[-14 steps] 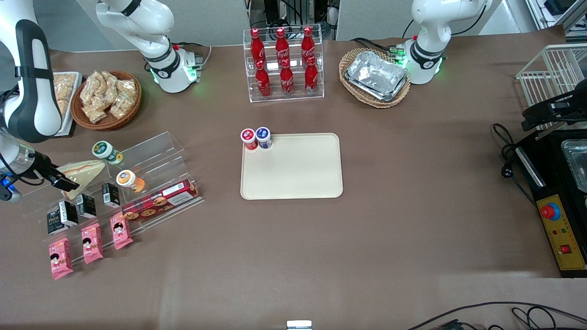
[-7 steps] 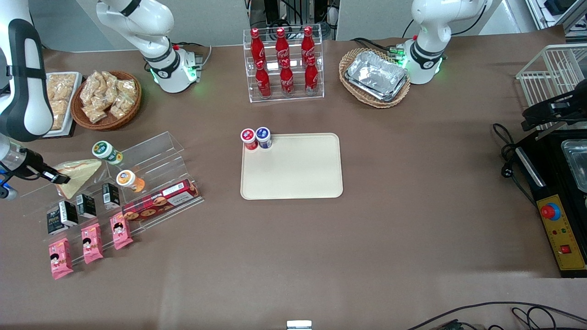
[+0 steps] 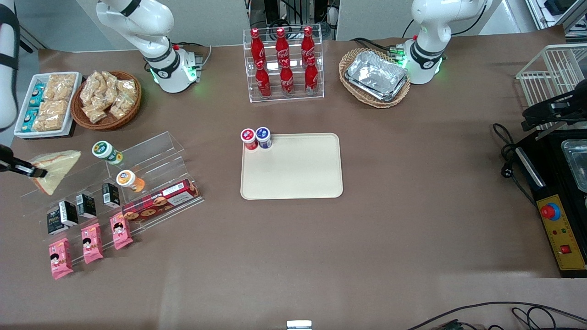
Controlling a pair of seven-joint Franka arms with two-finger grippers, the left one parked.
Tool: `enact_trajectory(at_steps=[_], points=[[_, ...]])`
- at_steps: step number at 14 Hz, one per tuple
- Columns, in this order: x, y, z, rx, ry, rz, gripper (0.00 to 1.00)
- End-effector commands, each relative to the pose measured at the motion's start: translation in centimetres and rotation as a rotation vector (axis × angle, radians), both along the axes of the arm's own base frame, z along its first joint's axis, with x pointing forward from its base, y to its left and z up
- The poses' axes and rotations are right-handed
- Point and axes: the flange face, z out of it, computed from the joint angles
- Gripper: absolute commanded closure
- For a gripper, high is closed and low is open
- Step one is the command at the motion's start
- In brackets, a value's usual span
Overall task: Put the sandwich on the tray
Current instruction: 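Lower the right gripper and close it on the wrapped sandwich, then lift the sandwich off the rack with the right gripper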
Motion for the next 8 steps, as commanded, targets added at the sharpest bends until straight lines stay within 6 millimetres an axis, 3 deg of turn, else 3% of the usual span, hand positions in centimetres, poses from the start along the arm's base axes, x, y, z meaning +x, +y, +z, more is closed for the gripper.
enact_trajectory(at_steps=[1,6,8], points=[[2.5,4.3,3.9,0.027,0.062,0.117,0.75],[4.8,16.3,5.4,0.081,0.067,0.314,0.74],[5.0,22.8,5.4,0.093,0.066,0.427,0.74]])
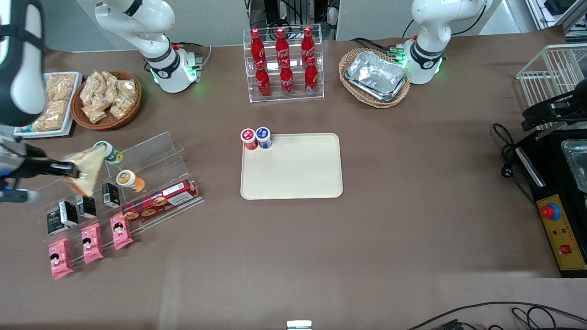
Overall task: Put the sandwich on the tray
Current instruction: 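Lift the sandwich off the rack with the right gripper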
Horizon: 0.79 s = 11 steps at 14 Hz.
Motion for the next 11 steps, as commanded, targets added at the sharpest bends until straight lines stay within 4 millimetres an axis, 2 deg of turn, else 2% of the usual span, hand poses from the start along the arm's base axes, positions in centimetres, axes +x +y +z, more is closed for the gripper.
enact_trajectory(at_steps=[1,3,5,9,11], points=[[0.7,9.7,0.2,0.039,0.015,0.182,0.74],[0.4,14.6,-0.1,0.059,0.014,0.274,0.74],[-0.5,20.4,0.0,0.082,-0.002,0.378,0.74],[-4.0,33.2,-1.6,0.093,-0.025,0.605,0.74],[-5.3,37.2,-2.9,0.081,-0.031,0.698,0.73]])
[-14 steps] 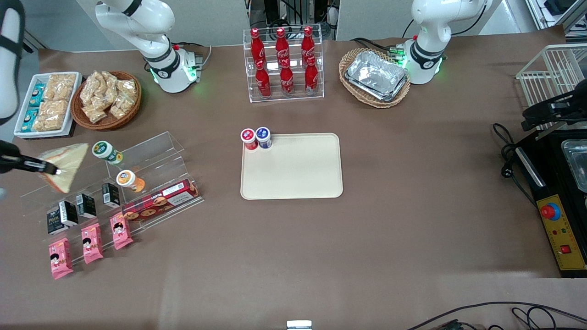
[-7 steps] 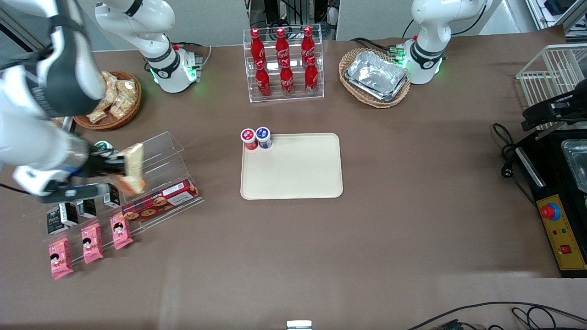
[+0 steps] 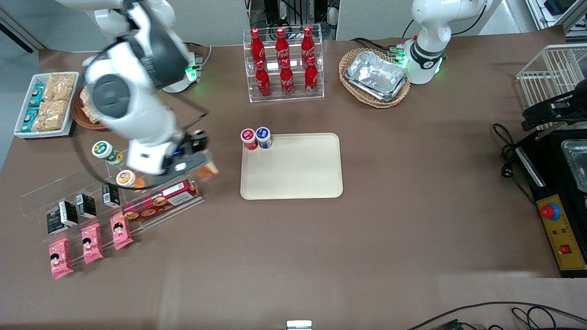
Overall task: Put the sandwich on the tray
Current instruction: 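Lift the sandwich off the rack with the right gripper, then carry the sandwich over the cream tray and lower it onto it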
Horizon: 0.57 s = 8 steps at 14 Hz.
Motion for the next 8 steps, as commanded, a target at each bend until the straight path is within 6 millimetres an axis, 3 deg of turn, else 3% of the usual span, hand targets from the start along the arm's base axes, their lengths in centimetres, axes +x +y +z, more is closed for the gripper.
enact_trajectory(at_steps=[1,8], points=[[-1.1,6.5,-2.2,-0.004,-0.033,0.148,0.73],[-5.3,16.7,-7.1,-0.038,-0.126,0.486,0.73]])
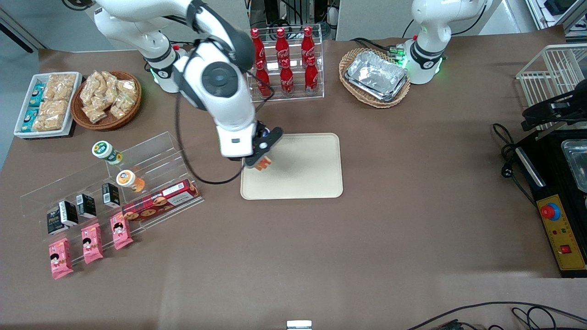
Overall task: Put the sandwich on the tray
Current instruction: 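Carry the sandwich over the cream tray and lower it onto it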
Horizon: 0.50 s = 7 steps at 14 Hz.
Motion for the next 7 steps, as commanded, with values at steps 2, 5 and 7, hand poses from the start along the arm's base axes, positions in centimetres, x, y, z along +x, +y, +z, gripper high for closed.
enact_trajectory(at_steps=[2,5,7], points=[[-1.4,5.6,-3.0,0.010,-0.068,0.234,0.73],[-3.4,9.5,-5.8,0.066,-0.084,0.340,0.73],[-4.4,11.5,-8.0,0.084,-0.097,0.387,0.73]])
